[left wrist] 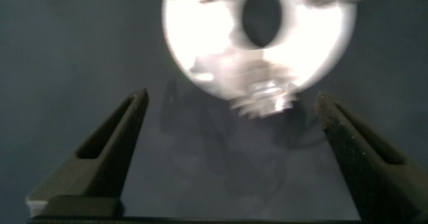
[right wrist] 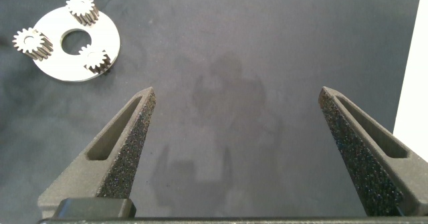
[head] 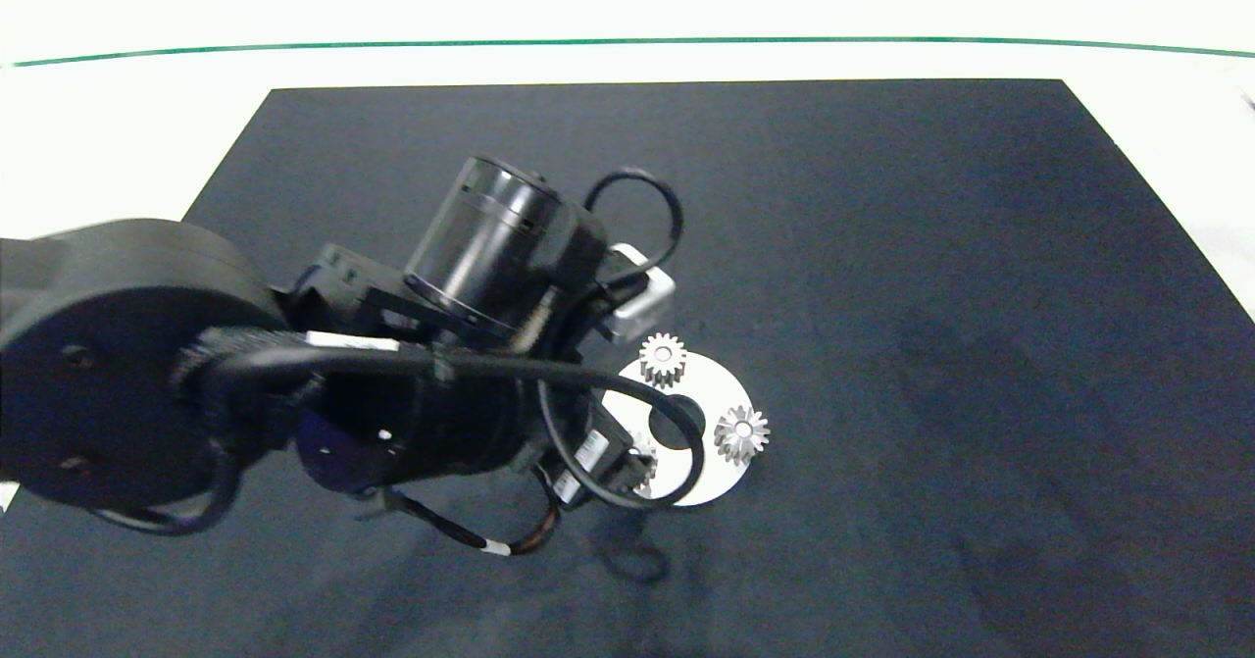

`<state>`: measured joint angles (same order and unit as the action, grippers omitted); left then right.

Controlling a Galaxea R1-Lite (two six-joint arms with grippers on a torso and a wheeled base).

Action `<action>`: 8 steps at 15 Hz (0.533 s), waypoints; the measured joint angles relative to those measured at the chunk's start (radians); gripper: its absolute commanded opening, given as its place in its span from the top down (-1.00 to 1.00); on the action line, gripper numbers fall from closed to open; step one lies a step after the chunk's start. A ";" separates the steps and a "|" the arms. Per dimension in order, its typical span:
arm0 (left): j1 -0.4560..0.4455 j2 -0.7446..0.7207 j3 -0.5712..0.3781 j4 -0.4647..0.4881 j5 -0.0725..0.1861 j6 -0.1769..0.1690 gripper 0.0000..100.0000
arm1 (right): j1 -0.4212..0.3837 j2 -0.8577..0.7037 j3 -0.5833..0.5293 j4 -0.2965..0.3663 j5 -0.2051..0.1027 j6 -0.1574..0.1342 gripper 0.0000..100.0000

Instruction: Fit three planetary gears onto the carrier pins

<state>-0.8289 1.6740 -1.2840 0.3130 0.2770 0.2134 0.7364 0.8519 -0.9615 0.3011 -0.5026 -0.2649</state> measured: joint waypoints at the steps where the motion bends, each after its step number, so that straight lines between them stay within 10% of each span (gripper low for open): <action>1: 0.053 -0.053 0.016 0.001 0.000 0.000 -1.00 | -0.001 0.000 0.000 0.000 -0.001 -0.001 -1.00; 5: 0.285 -0.282 0.116 -0.002 -0.003 -0.006 -1.00 | -0.011 0.001 0.004 0.001 -0.017 -0.002 -1.00; 8: 0.516 -0.515 0.197 -0.006 -0.008 -0.009 -1.00 | -0.059 0.004 0.018 -0.001 -0.114 0.007 -1.00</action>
<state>-0.3126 1.1594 -1.0866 0.3072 0.2689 0.2045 0.6777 0.8562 -0.9432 0.2996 -0.6170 -0.2583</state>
